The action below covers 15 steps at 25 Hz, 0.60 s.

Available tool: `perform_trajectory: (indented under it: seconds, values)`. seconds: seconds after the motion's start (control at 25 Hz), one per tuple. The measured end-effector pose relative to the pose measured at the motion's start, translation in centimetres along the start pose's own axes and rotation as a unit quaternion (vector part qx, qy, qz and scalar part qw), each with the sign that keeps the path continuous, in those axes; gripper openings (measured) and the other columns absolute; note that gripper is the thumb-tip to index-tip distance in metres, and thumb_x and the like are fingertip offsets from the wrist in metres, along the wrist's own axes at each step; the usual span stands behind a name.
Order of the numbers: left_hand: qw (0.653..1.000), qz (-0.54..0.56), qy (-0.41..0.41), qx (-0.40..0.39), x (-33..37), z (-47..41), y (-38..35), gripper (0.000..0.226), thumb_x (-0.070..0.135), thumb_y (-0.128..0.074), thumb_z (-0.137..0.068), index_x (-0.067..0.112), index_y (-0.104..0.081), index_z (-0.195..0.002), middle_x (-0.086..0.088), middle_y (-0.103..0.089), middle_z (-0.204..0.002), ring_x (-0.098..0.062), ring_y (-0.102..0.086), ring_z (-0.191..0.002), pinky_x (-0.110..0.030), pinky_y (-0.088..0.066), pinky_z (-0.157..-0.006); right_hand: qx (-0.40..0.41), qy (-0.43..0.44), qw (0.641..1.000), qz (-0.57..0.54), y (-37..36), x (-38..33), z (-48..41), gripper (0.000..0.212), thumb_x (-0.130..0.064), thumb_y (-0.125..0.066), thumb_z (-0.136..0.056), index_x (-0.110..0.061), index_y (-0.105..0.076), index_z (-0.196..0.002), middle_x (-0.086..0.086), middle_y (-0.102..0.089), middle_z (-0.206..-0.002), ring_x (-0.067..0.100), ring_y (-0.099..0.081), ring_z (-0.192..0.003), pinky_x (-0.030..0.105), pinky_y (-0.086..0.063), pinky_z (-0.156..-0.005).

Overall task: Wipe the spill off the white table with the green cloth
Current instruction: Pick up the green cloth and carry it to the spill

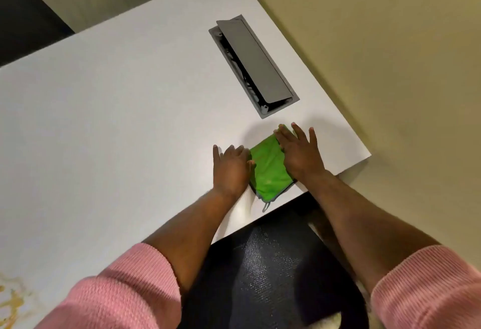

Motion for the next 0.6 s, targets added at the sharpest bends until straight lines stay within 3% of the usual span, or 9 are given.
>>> perform_trajectory:
  seconds: [0.12,0.28,0.48,0.6]
  values:
    - [1.000,0.001,0.016,0.011,-0.4,-0.6,-0.9,0.019,0.024,-0.051,-0.097,0.022,-0.069,-0.094,0.002,-0.072,-0.098,-0.030,-0.063,-0.105,-0.057,-0.015,-0.118,0.006,0.007,1.000,0.023,-0.4,0.7,-1.3,0.075,-0.002,-0.050,-0.086,-0.024,-0.043,-0.157,-0.003,-0.036,-0.167,0.028,-0.020,-0.158,0.057,-0.001,-0.124]
    - [0.999,-0.015,0.022,0.018,-0.7,-0.8,-1.2,0.020,0.018,-0.053,-0.092,0.023,-0.072,-0.090,-0.001,-0.072,-0.087,-0.031,-0.063,-0.094,-0.054,-0.020,-0.118,0.060,0.008,0.998,0.009,-1.9,1.4,-2.2,0.062,-0.001,-0.048,-0.082,-0.017,-0.064,-0.140,0.006,-0.061,-0.146,0.035,-0.043,-0.145,0.053,-0.011,-0.121]
    - [0.998,-0.008,0.058,-0.022,-0.5,-1.8,-0.7,0.023,0.021,-0.053,-0.093,0.022,-0.076,-0.094,-0.004,-0.073,-0.092,-0.030,-0.061,-0.102,-0.047,-0.021,-0.116,0.120,0.002,0.993,0.001,-1.7,1.5,-2.9,0.042,-0.002,-0.057,-0.079,-0.010,-0.075,-0.116,0.013,-0.068,-0.109,0.037,-0.062,-0.112,0.055,-0.032,-0.110]
    - [0.996,0.005,0.078,-0.033,-1.1,-1.9,-0.5,0.023,0.025,-0.056,-0.095,0.023,-0.079,-0.096,-0.005,-0.074,-0.095,-0.030,-0.060,-0.106,-0.049,-0.021,-0.115,0.143,0.006,0.990,0.002,-1.7,1.7,-2.8,0.030,0.001,-0.065,-0.073,-0.014,-0.077,-0.096,0.007,-0.069,-0.107,0.033,-0.062,-0.114,0.047,-0.023,-0.112]
Point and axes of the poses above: each hand's wrist, its own z-axis away from the middle knuckle, its own y-axis out of the back of the hand, x = y × z, the point moved 1 cm from there along -z, towards the middle knuckle
